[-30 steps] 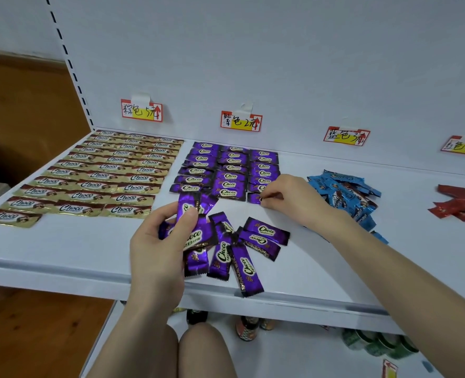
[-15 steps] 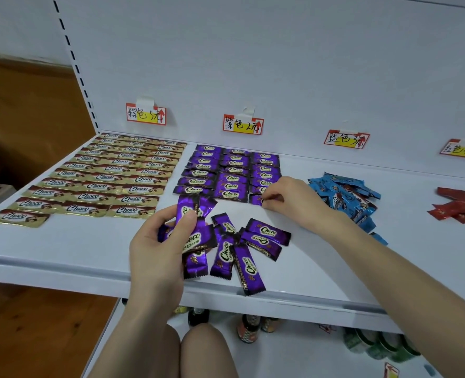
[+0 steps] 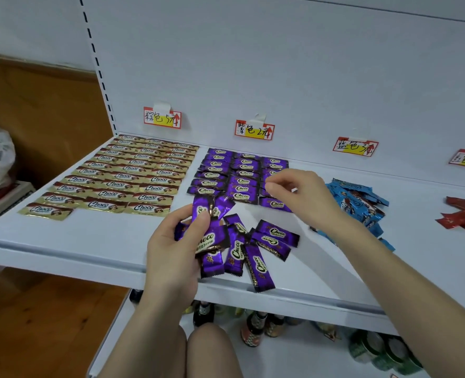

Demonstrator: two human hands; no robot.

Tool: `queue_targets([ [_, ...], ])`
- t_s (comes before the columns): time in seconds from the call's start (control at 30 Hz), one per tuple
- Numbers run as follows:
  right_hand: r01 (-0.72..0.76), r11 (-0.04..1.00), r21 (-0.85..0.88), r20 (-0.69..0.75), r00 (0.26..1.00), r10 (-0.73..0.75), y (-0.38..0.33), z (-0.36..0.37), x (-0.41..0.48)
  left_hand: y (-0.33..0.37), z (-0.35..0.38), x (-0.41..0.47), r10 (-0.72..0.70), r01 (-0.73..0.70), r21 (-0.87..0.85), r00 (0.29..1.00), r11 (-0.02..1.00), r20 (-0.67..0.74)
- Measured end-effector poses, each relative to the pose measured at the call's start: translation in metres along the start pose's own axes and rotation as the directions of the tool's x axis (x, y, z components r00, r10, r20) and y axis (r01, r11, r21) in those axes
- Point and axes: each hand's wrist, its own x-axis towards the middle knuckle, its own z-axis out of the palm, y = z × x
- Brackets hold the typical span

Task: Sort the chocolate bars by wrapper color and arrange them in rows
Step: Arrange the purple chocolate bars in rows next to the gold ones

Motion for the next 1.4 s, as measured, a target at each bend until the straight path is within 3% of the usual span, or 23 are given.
queue_targets([
  [0.1, 0.032, 0.974, 0.224, 0.053, 0.998, -0.045, -0.038, 0.005, -0.026, 0.005, 0.003, -0.005, -0.018, 0.02, -0.08, 1.0, 0.997, 0.025],
  [0.33, -0.046, 0.896, 0.442, 0.092, 0.996, 0.006, -0.068, 0.021, -0.044, 0.013, 0.001, -0.02, 0.024, -0.014, -0.081, 0.991, 0.997, 0.132],
  [0.53, -0.179, 0.701, 0.69, 0.104, 0.983, 0.149, -0.069, 0.014, -0.037, 0.02, -0.012, -0.023, 0.043, -0.038, -0.058, 0.995, 0.998, 0.091],
  [0.7, -0.246, 0.562, 0.789, 0.152, 0.966, 0.209, -0.073, 0.022, -0.041, 0.02, -0.016, -0.024, 0.043, -0.039, -0.036, 0.993, 0.999, 0.108],
  [0.77, -0.239, 0.615, 0.751, 0.148, 0.969, 0.196, -0.072, 0.029, -0.044, 0.018, -0.016, -0.024, 0.041, -0.039, -0.018, 0.993, 0.999, 0.109],
  [0.83, -0.191, 0.731, 0.655, 0.151, 0.981, 0.12, -0.069, 0.031, -0.047, 0.017, -0.019, -0.023, 0.045, -0.048, 0.026, 0.994, 0.999, 0.095],
  [0.9, -0.037, 0.869, 0.493, 0.156, 0.987, -0.046, -0.064, 0.029, -0.047, 0.016, -0.024, -0.021, 0.072, -0.079, 0.092, 0.994, 0.993, 0.079],
  [0.97, 0.113, 0.937, 0.332, 0.178, 0.967, -0.18, -0.058, 0.028, -0.044, 0.017, -0.029, -0.02, 0.109, -0.122, 0.171, 0.991, 0.978, 0.08],
  [1.1, 0.3, 0.951, 0.08, 0.27, 0.912, -0.31, -0.05, 0.03, -0.03, 0.017, -0.035, -0.015, 0.104, -0.114, 0.224, 0.993, 0.968, 0.059],
  [1.2, 0.368, 0.929, -0.029, 0.315, 0.886, -0.341, -0.046, 0.035, -0.016, 0.015, -0.041, -0.008, 0.094, -0.085, 0.206, 0.995, 0.975, -0.035],
  [1.3, 0.322, 0.941, -0.108, 0.237, 0.927, -0.29, -0.042, 0.046, 0.004, 0.015, -0.047, -0.004, 0.089, -0.072, 0.168, 0.992, 0.983, -0.093],
  [1.4, 0.29, 0.929, -0.232, 0.248, 0.941, -0.232, -0.038, 0.064, 0.022, 0.015, -0.05, -0.003, 0.088, -0.076, 0.142, 0.993, 0.987, -0.078],
])
